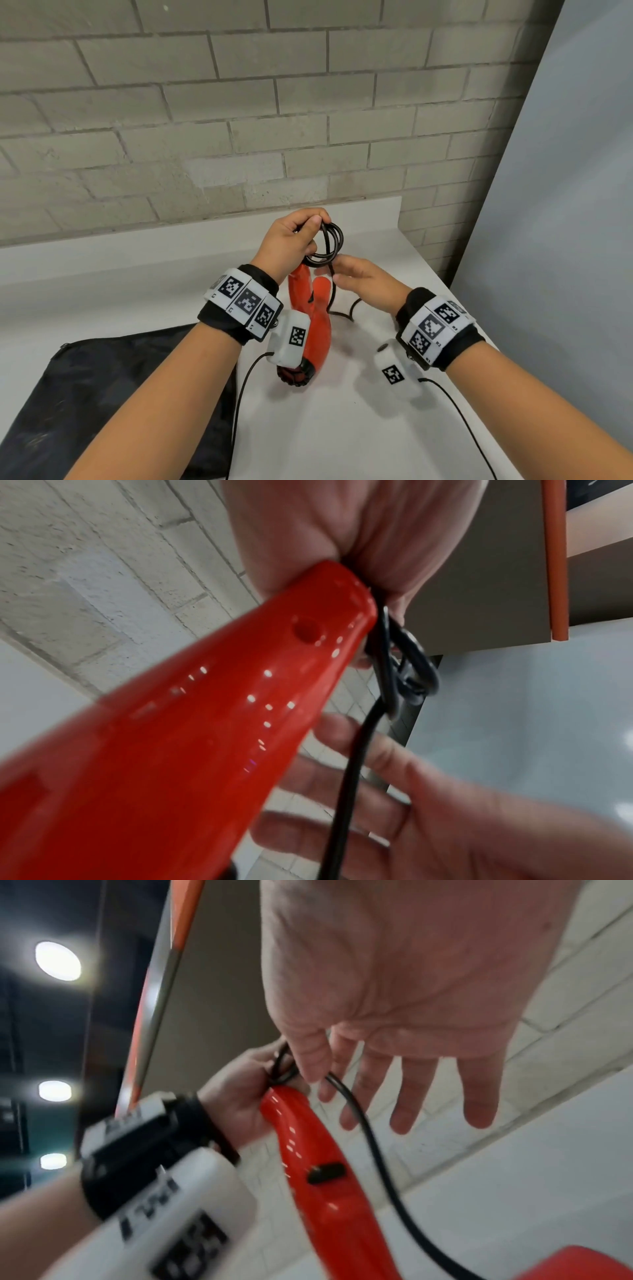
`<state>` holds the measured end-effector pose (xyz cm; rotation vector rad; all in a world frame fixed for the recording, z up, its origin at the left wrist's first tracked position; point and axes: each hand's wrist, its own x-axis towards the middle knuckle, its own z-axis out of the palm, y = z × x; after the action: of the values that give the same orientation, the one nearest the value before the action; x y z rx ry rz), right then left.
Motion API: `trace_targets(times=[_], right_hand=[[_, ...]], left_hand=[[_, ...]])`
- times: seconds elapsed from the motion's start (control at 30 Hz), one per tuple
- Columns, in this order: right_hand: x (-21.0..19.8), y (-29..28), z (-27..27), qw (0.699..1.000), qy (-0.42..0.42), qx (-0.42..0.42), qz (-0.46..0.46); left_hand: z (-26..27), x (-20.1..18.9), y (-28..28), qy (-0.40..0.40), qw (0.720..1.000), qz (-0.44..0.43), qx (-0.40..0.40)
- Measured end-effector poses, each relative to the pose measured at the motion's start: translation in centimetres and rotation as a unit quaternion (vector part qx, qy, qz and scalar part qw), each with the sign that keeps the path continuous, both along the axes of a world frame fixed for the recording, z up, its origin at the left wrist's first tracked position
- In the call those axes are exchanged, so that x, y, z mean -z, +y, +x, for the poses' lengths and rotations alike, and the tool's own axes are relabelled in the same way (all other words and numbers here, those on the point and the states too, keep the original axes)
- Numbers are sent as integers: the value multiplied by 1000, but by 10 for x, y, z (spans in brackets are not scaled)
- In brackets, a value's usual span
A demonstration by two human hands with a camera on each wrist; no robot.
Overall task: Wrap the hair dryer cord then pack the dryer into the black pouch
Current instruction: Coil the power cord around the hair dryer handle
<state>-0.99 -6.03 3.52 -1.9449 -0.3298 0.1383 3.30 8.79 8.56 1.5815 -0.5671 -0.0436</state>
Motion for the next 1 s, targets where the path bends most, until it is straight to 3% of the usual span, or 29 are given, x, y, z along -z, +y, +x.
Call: trace_targets(times=[0.1, 0.27, 0.4, 0.67, 0.9, 1.0], right_hand=[[-4, 3, 2, 998, -27, 36, 51], [-14, -4, 14, 979, -66, 193, 30], [-41, -11, 17, 951, -157, 267, 9], [-70, -4, 3, 928, -248, 267, -70], [-78, 0, -7, 935, -265, 216, -89], [-75, -4, -5, 943, -262, 192, -67]], left_hand=[[-2, -1, 2, 2, 1000, 2, 15], [-7, 0, -2, 9, 1000, 1, 24], [-8, -2, -4, 5, 1000, 16, 24], [-10, -7, -4, 15, 997, 52, 61], [-8, -10, 3, -13, 982, 139, 129], [-9, -8, 0, -9, 985, 131, 115]])
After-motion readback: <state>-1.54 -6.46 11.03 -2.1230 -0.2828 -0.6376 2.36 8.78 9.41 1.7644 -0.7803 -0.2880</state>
